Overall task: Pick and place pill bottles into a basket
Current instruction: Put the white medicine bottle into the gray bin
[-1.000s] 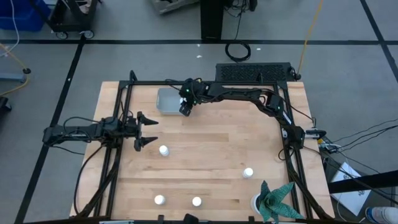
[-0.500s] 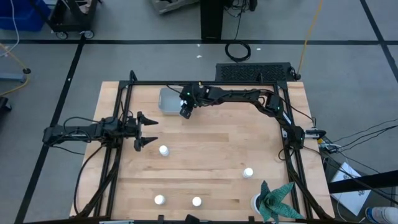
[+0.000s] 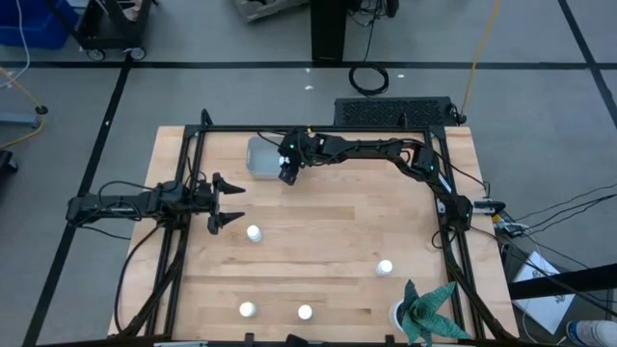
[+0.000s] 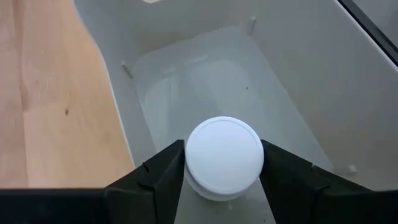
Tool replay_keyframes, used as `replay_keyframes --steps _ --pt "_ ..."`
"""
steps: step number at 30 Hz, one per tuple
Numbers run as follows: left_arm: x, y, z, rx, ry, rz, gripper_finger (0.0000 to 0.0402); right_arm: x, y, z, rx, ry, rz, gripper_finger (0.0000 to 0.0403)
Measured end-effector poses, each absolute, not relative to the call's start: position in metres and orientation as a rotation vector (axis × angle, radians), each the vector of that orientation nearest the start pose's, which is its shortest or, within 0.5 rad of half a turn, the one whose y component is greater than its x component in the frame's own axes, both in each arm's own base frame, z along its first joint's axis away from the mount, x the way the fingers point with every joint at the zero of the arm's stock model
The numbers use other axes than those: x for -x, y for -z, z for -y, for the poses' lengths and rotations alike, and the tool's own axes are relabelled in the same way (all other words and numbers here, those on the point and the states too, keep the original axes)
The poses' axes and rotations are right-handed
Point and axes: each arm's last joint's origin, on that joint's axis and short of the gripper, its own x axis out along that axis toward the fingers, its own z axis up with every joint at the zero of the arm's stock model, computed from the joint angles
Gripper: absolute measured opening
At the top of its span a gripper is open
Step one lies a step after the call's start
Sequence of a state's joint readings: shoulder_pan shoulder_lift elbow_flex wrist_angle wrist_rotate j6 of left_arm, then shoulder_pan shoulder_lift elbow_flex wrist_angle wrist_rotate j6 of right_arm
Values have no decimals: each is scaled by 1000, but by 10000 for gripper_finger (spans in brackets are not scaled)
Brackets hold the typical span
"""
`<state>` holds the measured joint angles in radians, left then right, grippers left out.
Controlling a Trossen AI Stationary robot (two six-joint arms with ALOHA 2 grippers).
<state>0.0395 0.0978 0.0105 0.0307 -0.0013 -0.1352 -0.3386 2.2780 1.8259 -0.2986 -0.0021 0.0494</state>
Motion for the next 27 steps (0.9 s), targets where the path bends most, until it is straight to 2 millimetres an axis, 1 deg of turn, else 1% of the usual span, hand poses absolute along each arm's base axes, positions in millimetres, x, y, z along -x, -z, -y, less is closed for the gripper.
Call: replay_keyframes --steps 6,10,18,22,25,27 --pt "-103 -162 -4 136 -45 -54 376 -484 -186 165 -136 320 -701 191" --pt "-103 -162 -4 136 -45 -54 377 -484 -191 164 -114 337 -693 191" --pt "-103 -162 -4 136 -45 -54 377 -481 -193 163 -94 332 -721 192" --pt "-103 -162 -4 136 -45 -54 376 -481 -208 157 -55 325 -688 192" --pt "-103 -162 -4 136 -45 -54 377 -476 -226 148 -28 320 -693 192" --pt "-103 -162 -4 136 -45 -54 377 -475 -241 141 -2 306 -652 192"
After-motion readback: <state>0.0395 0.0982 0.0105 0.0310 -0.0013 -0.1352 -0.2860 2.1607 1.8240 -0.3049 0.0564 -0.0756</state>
